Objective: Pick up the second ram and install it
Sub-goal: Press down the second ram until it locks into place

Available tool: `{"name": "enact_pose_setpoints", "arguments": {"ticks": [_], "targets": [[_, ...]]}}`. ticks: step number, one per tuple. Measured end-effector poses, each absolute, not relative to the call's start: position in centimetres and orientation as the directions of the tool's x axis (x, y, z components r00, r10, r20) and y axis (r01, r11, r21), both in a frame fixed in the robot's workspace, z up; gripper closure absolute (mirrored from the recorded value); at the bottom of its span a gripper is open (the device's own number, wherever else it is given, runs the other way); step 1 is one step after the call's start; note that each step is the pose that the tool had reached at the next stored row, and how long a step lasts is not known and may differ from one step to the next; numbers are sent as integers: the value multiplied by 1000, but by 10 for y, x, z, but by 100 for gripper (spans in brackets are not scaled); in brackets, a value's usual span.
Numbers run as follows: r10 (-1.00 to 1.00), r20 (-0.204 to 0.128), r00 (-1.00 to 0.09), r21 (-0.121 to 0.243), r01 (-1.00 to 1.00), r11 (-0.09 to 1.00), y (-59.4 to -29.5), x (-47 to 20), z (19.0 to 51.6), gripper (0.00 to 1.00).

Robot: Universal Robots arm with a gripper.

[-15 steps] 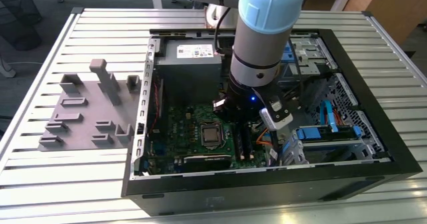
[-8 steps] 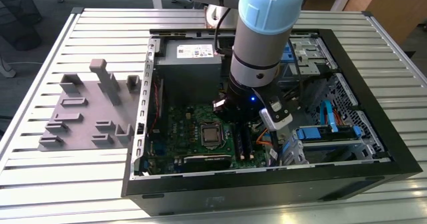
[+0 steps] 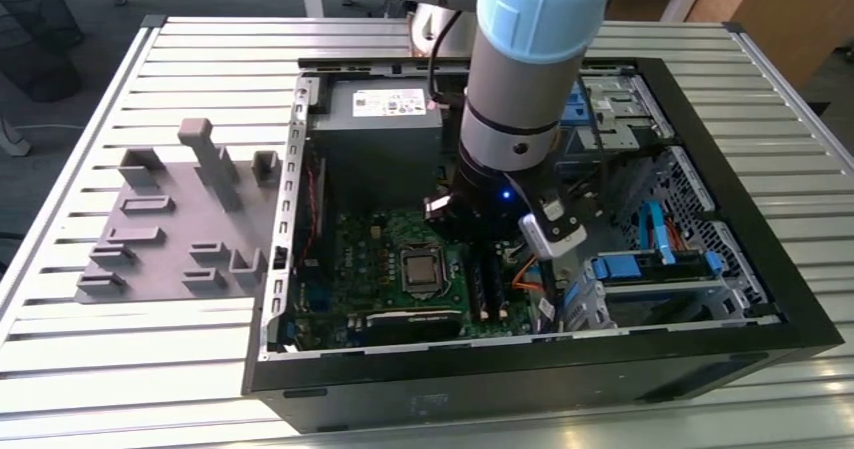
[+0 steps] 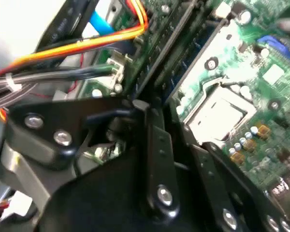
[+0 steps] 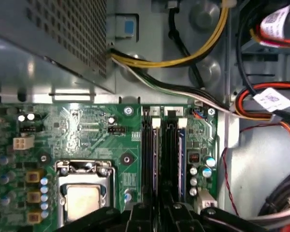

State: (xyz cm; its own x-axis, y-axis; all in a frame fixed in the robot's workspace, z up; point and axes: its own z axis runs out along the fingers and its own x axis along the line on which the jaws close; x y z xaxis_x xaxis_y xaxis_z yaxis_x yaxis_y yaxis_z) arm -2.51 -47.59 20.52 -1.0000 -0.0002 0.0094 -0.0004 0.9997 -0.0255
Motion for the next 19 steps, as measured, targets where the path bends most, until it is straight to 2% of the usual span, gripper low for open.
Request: {"name": "enact_pose_setpoints", "arguments": {"ticks": [7,9,11,19], "targets": [[0,9,-1000,-25,0,1000,-476,-25,235,79],[0,9,-1000,-25,0,1000,-476,-25,236,81],[0,9,-1000,-25,0,1000,-476,-25,236,89],[0,9,-1000,-25,0,1000,-476,-25,236,89]]}}
